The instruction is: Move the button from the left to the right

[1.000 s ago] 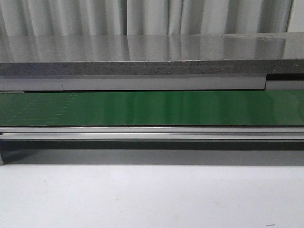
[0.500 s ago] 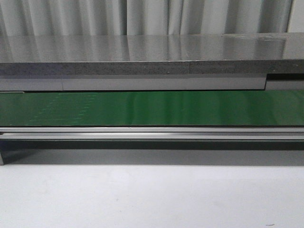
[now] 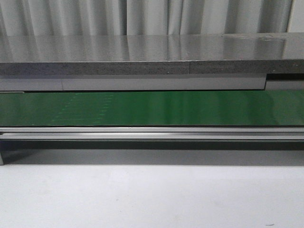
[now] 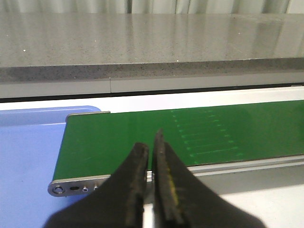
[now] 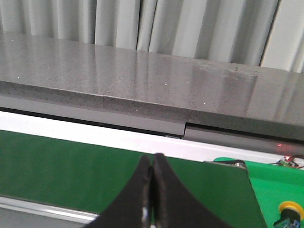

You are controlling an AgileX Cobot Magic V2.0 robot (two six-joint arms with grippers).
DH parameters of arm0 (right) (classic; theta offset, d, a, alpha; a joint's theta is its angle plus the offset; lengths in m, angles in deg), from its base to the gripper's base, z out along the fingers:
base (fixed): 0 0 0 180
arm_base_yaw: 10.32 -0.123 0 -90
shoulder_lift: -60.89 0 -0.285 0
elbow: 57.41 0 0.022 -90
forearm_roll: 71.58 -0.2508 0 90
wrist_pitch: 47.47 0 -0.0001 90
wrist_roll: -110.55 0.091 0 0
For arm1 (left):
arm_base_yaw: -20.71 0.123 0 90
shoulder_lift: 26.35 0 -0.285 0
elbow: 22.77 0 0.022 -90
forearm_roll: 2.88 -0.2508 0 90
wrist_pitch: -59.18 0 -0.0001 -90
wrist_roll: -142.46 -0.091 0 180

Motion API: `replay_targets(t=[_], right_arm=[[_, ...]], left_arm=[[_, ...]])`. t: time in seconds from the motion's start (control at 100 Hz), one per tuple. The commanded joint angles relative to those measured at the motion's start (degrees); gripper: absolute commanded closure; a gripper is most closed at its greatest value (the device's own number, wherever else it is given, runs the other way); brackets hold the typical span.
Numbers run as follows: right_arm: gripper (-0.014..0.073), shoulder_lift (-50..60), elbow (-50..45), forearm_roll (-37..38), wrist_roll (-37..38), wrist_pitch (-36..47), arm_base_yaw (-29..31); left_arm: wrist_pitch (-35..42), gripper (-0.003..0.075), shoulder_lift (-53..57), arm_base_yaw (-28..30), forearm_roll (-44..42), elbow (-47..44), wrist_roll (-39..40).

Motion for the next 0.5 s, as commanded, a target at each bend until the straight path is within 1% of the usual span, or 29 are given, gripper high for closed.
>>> replay_targets(t=[0.0,0.24,0.36,0.49], right_arm=[[0.0662,2.08,-1.99,0.93,1.32,6.06,-0.07],[0.0662,9.31,-10.44,1.73,1.31,6.06,-0.07],[0.0662,11.48,-12.82,1.73,1.31,6.06,-0.07],[0.0662,11.49,-13.92,1.73,1.37,6.70,0.02]], left_arm=[[4.60,0.0715,-0.51,-0.58,0.81,1.73,-0.14],[4.60,0.0715,-0.51,-0.58,0.81,1.73,-0.14],[4.60,0.0715,-0.51,-0.58,0.81,1.73,-0.14],[4.60,0.0715,-0.51,-0.58,0.81,1.73,-0.14]])
